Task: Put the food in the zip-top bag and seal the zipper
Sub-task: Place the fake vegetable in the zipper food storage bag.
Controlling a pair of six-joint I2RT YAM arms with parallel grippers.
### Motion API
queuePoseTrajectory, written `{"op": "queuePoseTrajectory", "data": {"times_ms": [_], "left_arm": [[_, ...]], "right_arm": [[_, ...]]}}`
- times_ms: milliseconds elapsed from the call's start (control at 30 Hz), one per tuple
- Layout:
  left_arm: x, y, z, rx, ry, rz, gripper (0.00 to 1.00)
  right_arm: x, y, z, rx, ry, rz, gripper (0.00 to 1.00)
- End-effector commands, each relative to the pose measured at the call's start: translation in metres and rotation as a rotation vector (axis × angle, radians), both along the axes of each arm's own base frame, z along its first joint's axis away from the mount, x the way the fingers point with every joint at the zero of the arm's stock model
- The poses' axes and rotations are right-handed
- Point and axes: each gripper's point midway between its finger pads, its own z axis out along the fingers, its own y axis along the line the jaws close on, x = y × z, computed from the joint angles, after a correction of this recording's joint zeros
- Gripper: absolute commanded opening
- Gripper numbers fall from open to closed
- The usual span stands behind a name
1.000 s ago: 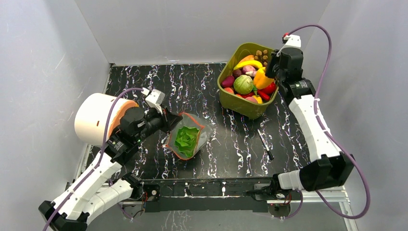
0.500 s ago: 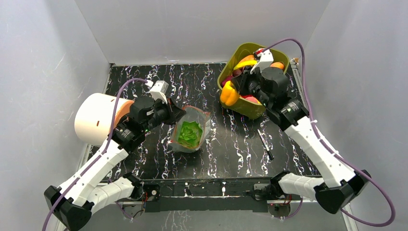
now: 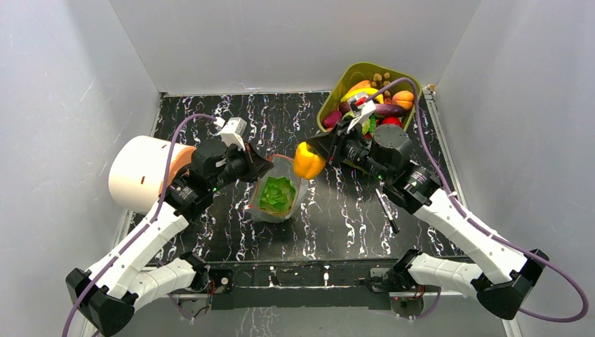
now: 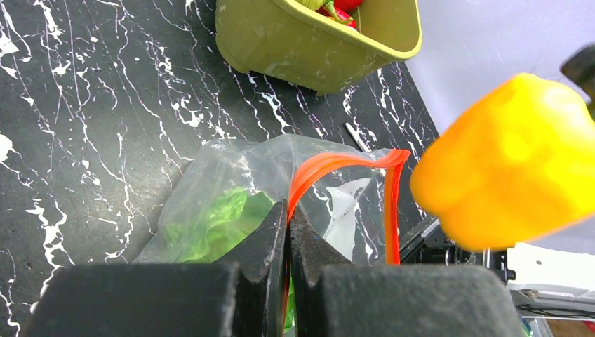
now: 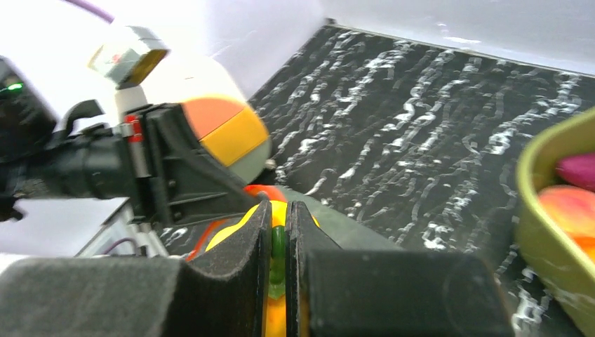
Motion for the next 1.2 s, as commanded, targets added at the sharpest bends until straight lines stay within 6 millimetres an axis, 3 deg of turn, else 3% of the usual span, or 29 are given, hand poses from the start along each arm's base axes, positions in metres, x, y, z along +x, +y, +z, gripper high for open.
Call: {"op": "queuePoseTrajectory", "data": {"times_ms": [0, 167, 433, 767, 900, 1167], "left_arm": [[-0.004, -0.006, 0.019, -0.049, -0.023, -0.027, 0.00], [-0.006, -0.008, 0.021, -0.064, -0.024, -0.039, 0.00], [-0.015, -0.014, 0.024, -0.096, -0.013, -0.087, 0.00], [-0.030, -0.021, 0.039, -0.131, -0.092, -0.201, 0.00], [-0.037, -0.025, 0.040, -0.140, -0.110, -0.252, 0.00], [-0.044, -0.028, 0.033, -0.141, -0.105, -0.299, 0.00]], "right_arm": [[-0.031, 0.020, 0.052, 0.189, -0.098, 0.157, 0.00], [-0.048, 0.038, 0.053, 0.272, -0.070, 0.233, 0.00], [-0.049, 0.067, 0.016, 0.100, -0.161, 0.314, 0.00], [-0.046, 0.053, -0.029, -0.205, -0.548, 0.333, 0.00], [-0.047, 0.054, -0.047, -0.305, -0.628, 0.378, 0.00], [-0.054, 0.064, -0.044, -0.329, -0.802, 0.448, 0.00]]}}
